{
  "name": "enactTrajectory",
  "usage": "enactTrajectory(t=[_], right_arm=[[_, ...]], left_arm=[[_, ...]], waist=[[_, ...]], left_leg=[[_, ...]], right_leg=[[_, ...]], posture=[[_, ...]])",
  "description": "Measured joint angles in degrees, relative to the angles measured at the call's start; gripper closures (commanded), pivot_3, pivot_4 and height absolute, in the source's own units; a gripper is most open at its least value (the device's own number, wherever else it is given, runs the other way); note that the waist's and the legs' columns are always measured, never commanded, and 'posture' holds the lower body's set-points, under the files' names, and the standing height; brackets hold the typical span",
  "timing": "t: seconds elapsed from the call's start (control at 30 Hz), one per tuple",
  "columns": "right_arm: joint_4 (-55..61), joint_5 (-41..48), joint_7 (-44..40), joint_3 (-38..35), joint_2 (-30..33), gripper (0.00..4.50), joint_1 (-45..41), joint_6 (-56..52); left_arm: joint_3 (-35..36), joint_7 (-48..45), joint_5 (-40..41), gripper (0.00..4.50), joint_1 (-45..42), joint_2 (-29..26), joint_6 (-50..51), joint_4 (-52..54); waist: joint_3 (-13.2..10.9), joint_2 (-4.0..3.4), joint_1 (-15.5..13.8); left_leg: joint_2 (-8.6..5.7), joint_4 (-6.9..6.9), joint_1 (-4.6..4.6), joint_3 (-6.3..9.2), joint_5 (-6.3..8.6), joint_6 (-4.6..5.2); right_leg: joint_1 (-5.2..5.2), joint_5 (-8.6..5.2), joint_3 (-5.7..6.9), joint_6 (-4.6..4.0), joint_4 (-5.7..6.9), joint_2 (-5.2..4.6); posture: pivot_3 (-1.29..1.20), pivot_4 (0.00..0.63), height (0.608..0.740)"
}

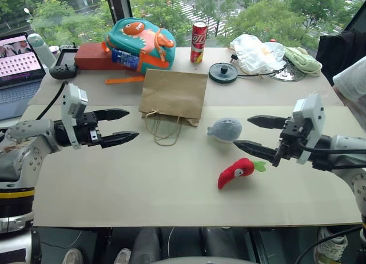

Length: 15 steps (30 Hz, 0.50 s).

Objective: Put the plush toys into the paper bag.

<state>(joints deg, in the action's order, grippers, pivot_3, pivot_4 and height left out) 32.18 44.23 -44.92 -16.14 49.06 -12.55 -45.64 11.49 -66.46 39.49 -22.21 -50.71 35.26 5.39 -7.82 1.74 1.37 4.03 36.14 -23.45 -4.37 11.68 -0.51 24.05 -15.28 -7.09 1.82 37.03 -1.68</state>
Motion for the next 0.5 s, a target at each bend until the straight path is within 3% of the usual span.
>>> enactTrajectory(t=[0.17, 0.3, 0.5], right_arm=[[0.00, 0.02, 0.66, 0.74, -1.16, 0.06, -0.09, 0.00], [0.72, 0.12, 2.19, 2.08, -2.50, 0.06, -0.16, -0.02], [2.72, 1.87, 4.66, 1.72, -2.62, 0.06, 0.61, -0.21]], left_arm=[[-2.49, -2.11, -5.18, 0.00, -2.63, -0.94, -5.34, -6.14], [-9.99, -3.32, -19.56, 0.00, -9.03, -0.84, -23.72, -20.56], [-18.36, 0.74, -36.22, 0.00, -21.71, 4.95, -51.40, -44.50]], waist=[[0.00, 0.00, -0.14], [0.00, -0.01, -0.52], [0.02, 0.01, -1.19]], left_leg=[[0.00, 0.02, 0.05, 0.01, 0.00, 0.00], [-0.01, 0.07, 0.01, 0.01, 0.00, 0.00], [-0.02, 0.23, -0.33, 0.05, 0.06, 0.10]], right_leg=[[-0.01, 0.00, 0.01, -0.01, 0.03, 0.03], [-0.03, 0.02, 0.01, -0.03, 0.03, 0.03], [0.08, 0.03, 0.05, -0.01, -0.04, 0.02]], posture=[[0.00, 0.150, 0.728], [0.00, 0.150, 0.728], [0.00, 0.150, 0.728]])
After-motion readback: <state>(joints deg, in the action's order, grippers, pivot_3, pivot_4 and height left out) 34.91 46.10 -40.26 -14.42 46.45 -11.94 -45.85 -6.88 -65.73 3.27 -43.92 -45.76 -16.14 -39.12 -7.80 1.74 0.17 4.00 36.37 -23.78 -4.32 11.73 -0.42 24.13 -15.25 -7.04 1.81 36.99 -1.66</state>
